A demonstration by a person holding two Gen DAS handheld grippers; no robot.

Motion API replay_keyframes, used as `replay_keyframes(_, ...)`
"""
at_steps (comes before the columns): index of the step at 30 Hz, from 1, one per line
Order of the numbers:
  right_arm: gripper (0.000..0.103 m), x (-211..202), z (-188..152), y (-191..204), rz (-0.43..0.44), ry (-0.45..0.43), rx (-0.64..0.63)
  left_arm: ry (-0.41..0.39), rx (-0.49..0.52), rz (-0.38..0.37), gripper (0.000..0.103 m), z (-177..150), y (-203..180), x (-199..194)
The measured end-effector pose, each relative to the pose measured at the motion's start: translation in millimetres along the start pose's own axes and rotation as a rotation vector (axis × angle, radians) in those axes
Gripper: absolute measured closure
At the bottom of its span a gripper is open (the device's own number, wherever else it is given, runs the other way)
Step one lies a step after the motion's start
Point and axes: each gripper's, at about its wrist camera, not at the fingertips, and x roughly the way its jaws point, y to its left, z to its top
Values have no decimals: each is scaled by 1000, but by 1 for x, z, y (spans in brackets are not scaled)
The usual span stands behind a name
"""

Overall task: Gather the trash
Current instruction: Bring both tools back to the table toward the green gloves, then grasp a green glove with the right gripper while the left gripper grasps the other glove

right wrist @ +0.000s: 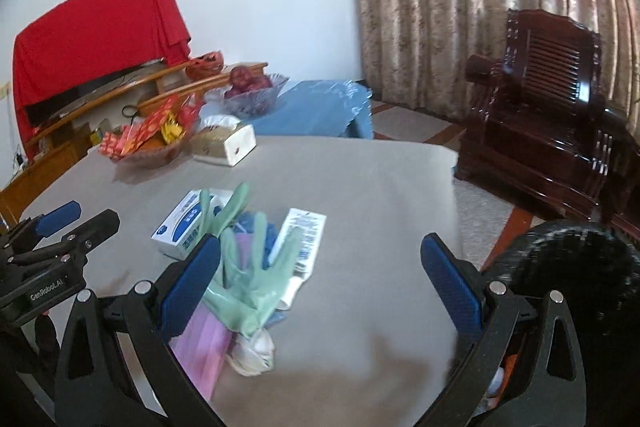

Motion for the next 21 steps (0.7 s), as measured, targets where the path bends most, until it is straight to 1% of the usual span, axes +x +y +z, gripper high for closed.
replay_keyframes(2, 7, 9, -4, 7, 2, 7, -9, 5, 1, 8, 23, -2, 2, 5)
replay_keyframes(4, 13, 19, -6, 11, 3, 22, -13, 9, 2, 12, 24, -5, 4, 9)
replay_keyframes(6, 20, 32, -10, 12, 12, 57, -10, 13, 5, 17, 24, -7, 6, 13)
replay_keyframes(10, 27, 51, -20, 14, 30, 113, -3, 23, 1, 29, 25, -12, 12, 18)
replay_keyframes(12, 32, 58, -24, 17, 42, 138, -6, 28, -2, 33, 25, -13, 16, 21)
replay_keyframes(14, 35, 63, -29, 19, 55, 166, -10, 36, -4, 35, 25, -15, 18, 24)
replay_keyframes(17, 44, 68, -33, 22, 88, 195, -7, 44, -5, 32, 25, -18, 19, 26)
replay_keyframes(19, 47, 69, -33, 22, 105, 205, -6, 48, -5, 28, 25, -19, 18, 28)
replay_keyframes(20, 50, 70, -33, 23, 116, 211, -7, 49, -4, 27, 25, -20, 18, 28)
replay_keyframes(21, 56, 70, -33, 23, 134, 219, -4, 49, -4, 25, 25, -20, 17, 28)
